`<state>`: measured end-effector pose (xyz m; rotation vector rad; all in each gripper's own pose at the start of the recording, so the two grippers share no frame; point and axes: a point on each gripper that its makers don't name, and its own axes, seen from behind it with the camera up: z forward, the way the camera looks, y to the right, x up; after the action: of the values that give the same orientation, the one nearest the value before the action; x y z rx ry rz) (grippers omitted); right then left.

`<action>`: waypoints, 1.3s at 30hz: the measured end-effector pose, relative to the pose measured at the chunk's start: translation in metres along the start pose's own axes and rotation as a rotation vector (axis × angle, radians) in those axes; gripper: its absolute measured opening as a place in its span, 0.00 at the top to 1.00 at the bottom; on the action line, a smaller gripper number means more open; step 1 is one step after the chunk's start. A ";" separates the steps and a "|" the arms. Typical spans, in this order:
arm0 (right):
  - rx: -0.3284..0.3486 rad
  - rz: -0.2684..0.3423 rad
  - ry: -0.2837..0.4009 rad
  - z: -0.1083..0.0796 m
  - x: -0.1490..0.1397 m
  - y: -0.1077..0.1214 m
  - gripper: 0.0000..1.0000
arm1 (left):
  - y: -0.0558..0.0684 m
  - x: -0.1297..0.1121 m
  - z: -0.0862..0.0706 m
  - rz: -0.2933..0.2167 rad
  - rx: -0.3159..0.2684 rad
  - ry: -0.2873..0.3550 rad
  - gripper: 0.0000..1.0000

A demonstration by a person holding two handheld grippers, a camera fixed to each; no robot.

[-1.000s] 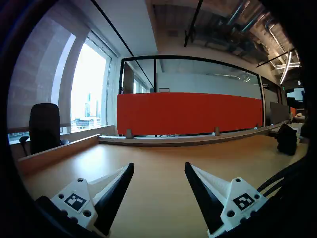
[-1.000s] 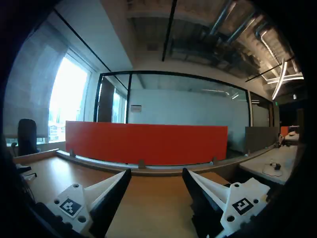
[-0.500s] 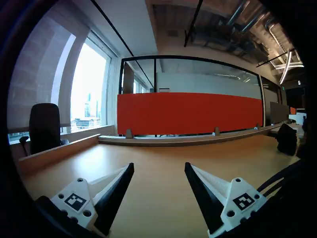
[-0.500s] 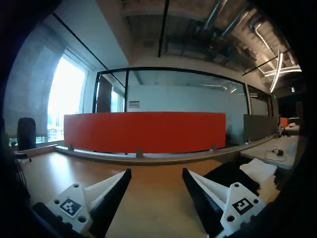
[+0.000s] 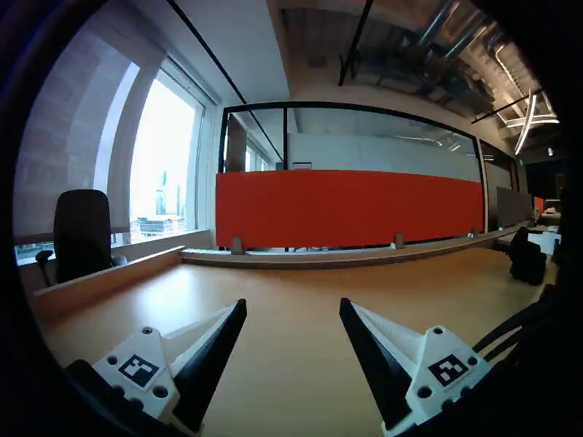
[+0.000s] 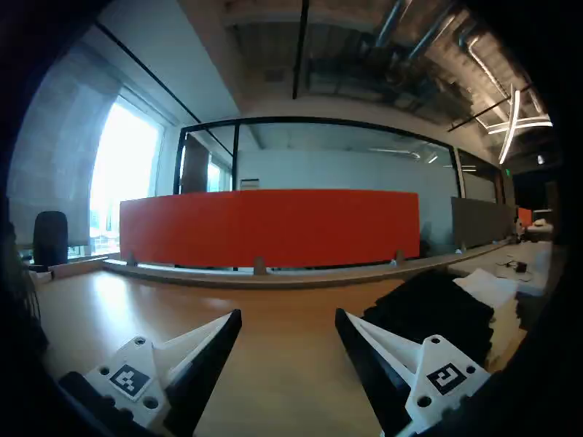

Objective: Fold towel

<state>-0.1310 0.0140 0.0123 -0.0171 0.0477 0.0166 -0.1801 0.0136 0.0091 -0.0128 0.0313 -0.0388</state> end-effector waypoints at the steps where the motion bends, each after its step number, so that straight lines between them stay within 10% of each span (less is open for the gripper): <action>1: 0.001 0.001 -0.005 0.000 -0.002 0.000 0.01 | 0.000 0.000 0.000 0.000 0.000 0.000 0.06; 39: 0.014 -0.017 -0.019 -0.003 -0.015 -0.010 0.01 | 0.001 0.000 0.000 0.000 0.000 0.000 0.05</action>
<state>-0.1458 0.0042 0.0105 -0.0036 0.0286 -0.0001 -0.1802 0.0142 0.0090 -0.0129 0.0312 -0.0390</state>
